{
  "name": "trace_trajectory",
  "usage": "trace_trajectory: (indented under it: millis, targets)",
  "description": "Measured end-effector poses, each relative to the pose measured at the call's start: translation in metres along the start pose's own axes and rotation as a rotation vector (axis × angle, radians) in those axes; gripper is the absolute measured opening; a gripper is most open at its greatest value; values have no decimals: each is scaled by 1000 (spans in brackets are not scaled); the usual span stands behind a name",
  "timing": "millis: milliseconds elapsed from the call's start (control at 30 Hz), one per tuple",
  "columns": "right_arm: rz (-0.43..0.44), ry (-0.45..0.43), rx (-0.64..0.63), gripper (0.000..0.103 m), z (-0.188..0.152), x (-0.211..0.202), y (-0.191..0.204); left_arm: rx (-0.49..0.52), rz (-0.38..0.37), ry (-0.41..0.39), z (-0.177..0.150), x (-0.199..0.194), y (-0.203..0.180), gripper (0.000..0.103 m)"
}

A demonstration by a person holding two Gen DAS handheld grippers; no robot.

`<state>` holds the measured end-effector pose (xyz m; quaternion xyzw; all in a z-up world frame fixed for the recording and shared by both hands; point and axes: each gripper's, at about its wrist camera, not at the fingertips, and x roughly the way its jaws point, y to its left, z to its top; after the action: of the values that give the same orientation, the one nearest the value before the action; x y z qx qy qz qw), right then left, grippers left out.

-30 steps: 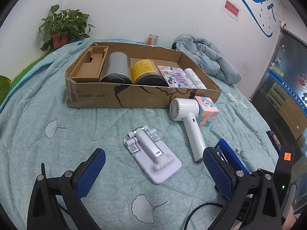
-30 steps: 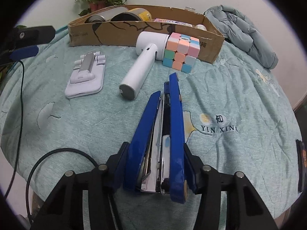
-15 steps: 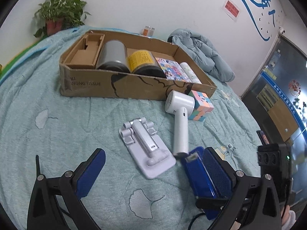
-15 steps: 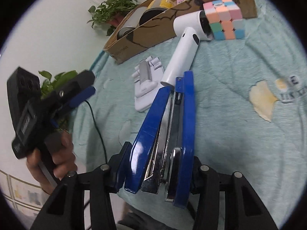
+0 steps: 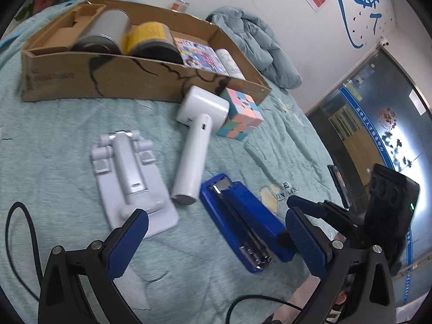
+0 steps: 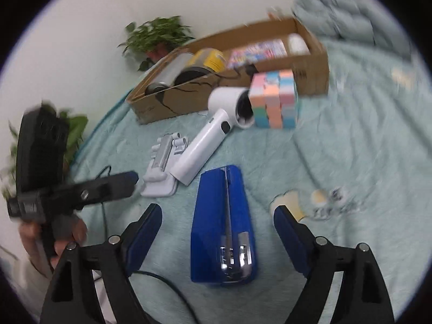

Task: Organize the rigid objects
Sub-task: 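Reach both grippers to the blue stapler and grasp it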

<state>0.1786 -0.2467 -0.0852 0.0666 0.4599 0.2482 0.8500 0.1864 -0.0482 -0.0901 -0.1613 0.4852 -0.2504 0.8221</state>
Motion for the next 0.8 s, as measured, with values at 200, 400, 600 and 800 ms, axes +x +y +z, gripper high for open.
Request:
trace_trajectory:
  millis: [200, 400, 600, 800]
  targets:
    - [-86, 12, -149, 83, -22, 12, 20, -16, -54, 60, 1, 28, -16, 102]
    - [-184, 16, -206, 57, -42, 25, 23, -46, -74, 122, -9, 50, -20, 100]
    - [-152, -2, -96, 56, -49, 16, 17, -59, -96, 131, -16, 59, -23, 100]
    - [26, 35, 152, 56, -45, 10, -2, -51, -101, 145, -17, 67, -29, 77]
